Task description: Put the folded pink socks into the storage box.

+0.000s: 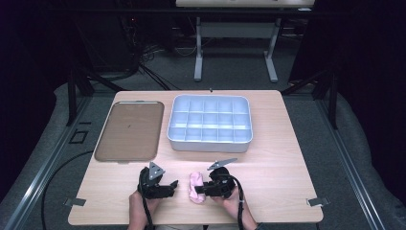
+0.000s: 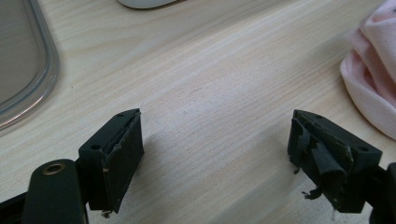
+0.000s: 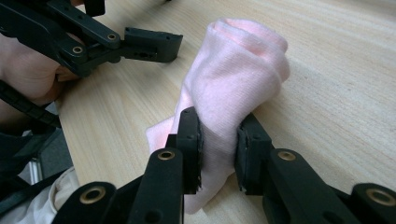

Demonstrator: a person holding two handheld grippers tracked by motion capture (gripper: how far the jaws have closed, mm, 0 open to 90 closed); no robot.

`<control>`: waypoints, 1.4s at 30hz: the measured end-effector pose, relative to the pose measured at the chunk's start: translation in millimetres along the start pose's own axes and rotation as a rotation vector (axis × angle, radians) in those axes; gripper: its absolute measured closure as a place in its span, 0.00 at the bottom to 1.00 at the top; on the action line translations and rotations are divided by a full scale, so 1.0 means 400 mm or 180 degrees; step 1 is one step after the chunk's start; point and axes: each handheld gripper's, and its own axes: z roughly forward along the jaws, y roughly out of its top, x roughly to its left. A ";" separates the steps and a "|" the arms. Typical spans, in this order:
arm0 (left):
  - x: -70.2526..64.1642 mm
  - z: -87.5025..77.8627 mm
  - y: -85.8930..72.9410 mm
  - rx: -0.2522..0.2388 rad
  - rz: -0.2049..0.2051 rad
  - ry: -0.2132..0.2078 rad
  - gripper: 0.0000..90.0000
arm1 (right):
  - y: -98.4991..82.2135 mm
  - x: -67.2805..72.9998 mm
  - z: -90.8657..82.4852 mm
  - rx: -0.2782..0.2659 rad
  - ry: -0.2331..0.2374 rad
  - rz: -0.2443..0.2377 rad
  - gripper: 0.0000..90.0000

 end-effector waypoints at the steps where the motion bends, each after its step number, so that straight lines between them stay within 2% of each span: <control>1: 0.000 0.000 0.000 0.0000 0.0001 0.0000 0.20 | -0.001 0.001 -0.001 -0.0002 -0.0007 -0.0010 0.83; 9: 0.000 0.000 0.000 -0.0001 -0.0002 0.0004 0.20 | 0.001 -0.004 -0.007 -0.0075 0.0127 -0.0043 0.83; 13: 0.000 0.001 0.000 -0.0003 -0.0004 0.0004 0.20 | 0.001 -0.005 -0.014 -0.0118 0.0109 -0.0065 0.83; 18: 0.000 0.001 0.000 -0.0004 -0.0007 0.0008 0.20 | 0.001 -0.014 -0.046 -0.0210 0.0070 -0.0044 0.83; 19: 0.000 0.001 0.000 -0.0004 -0.0006 0.0009 0.20 | 0.003 -0.017 -0.056 -0.0211 0.0036 -0.0069 0.83; 20: 0.000 0.001 0.001 -0.0004 -0.0005 0.0008 0.20 | 0.010 -0.020 -0.079 0.0023 -0.0076 -0.0119 0.83; 21: 0.000 0.001 0.000 -0.0004 -0.0006 0.0009 0.20 | 0.010 -0.023 -0.086 -0.0009 -0.0150 -0.0114 0.83; 22: 0.000 0.001 0.001 -0.0004 -0.0006 0.0008 0.20 | 0.008 -0.026 -0.088 -0.0138 -0.0208 -0.0065 0.83; 23: 0.000 0.001 0.001 -0.0004 -0.0006 0.0009 0.20 | 0.007 -0.032 -0.092 -0.0229 -0.0231 -0.0050 0.83; 26: 0.000 0.001 0.001 -0.0006 -0.0007 0.0008 0.20 | 0.002 -0.051 -0.107 -0.0347 -0.0289 0.0014 0.83; 28: 0.000 0.001 0.001 -0.0006 -0.0007 0.0008 0.20 | -0.002 -0.065 -0.118 -0.0393 -0.0327 0.0059 0.83; 29: 0.000 0.001 0.001 -0.0007 -0.0007 0.0009 0.20 | -0.004 -0.082 -0.132 -0.0414 -0.0265 0.0107 0.83; 32: 0.000 0.002 0.001 -0.0007 -0.0007 0.0012 0.20 | -0.006 -0.092 -0.145 -0.0454 -0.0306 0.0151 0.83; 40: 0.001 0.002 0.003 0.0007 0.0004 0.0005 0.20 | -0.021 -0.124 -0.174 -0.0466 -0.0522 0.0175 0.83; 42: 0.001 0.002 0.003 0.0008 0.0005 0.0005 0.20 | -0.022 -0.130 -0.179 -0.0510 -0.0538 0.0214 0.83</control>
